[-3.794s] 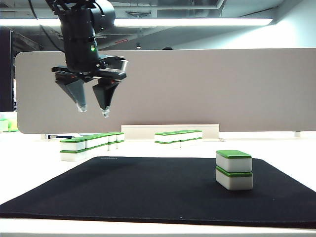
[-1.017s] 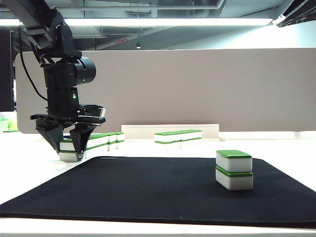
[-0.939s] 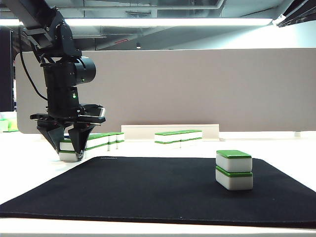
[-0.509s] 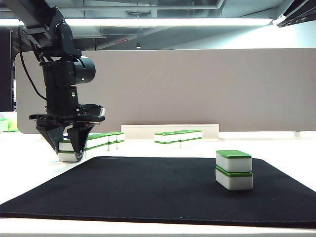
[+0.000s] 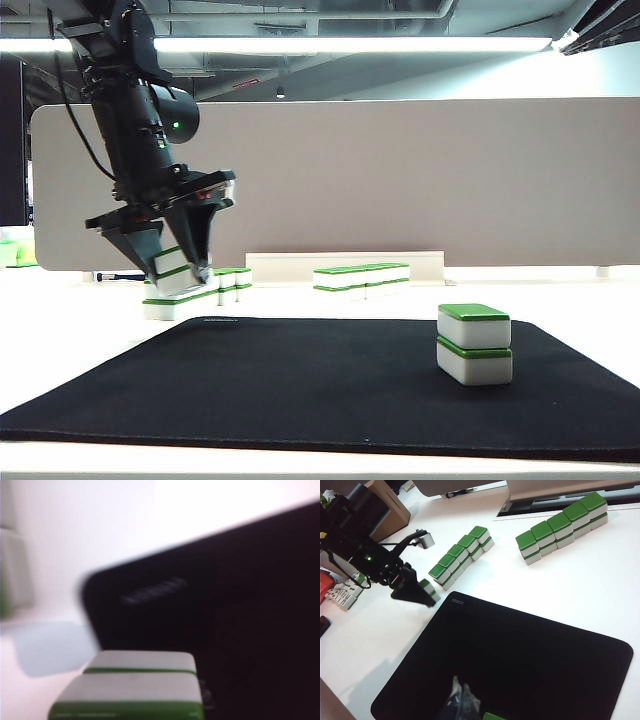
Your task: Take a mahjong tile from the mahjong wall and then place it on the table close to you.
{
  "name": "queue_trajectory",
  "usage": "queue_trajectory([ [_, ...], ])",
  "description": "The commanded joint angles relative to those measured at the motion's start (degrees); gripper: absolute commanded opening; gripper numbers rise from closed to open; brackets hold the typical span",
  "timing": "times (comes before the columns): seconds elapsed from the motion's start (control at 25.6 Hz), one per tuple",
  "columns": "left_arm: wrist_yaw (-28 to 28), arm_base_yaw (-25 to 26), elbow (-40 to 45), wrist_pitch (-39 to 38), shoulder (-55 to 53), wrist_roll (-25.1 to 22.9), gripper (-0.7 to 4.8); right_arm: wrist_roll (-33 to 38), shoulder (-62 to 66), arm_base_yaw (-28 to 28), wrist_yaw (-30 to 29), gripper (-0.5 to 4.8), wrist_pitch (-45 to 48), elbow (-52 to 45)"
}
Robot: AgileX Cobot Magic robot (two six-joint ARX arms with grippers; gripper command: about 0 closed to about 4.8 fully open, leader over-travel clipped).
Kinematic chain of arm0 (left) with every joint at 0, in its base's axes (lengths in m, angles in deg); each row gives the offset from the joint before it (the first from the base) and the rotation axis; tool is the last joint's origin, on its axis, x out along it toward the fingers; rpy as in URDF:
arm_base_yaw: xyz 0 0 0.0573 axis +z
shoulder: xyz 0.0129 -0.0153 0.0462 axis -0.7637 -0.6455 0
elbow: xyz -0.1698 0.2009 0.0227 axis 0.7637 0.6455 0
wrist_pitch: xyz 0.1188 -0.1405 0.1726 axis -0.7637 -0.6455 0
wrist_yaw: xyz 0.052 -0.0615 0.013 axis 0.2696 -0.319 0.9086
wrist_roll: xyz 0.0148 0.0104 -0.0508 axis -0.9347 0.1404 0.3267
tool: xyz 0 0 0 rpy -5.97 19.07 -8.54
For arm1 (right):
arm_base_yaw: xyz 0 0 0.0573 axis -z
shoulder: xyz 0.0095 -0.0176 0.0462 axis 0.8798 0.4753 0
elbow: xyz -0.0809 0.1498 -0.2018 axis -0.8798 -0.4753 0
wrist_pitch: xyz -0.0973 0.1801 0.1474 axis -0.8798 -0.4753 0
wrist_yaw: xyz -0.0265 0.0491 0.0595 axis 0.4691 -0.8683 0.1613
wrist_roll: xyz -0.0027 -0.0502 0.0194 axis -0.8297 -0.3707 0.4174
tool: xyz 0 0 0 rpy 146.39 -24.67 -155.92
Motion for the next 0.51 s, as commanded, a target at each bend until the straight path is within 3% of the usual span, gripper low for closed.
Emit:
queue_trajectory([
  [0.04, -2.51, -3.37, -0.17, -1.09, 0.37, -2.45, 1.38, -0.22, -0.11, 0.02, -0.17, -0.01, 0.70, 0.50],
  [0.23, 1.22, -8.57, -0.17, -2.29, 0.35, -9.60, 1.37, -0.98, -0.11, 0.07, -0.20, -0.01, 0.70, 0.50],
  [0.43, 10.08, -15.19, -0.17, -2.60, 0.35, -12.83, 1.38, -1.49, -0.11, 0.07, -0.20, -0.01, 0.66, 0.50],
  [0.51, 10.73, -18.34, -0.17, -3.34, 0.37, -14.62, 1.38, -1.49, -0.11, 0.07, -0.20, -0.01, 0.66, 0.50],
])
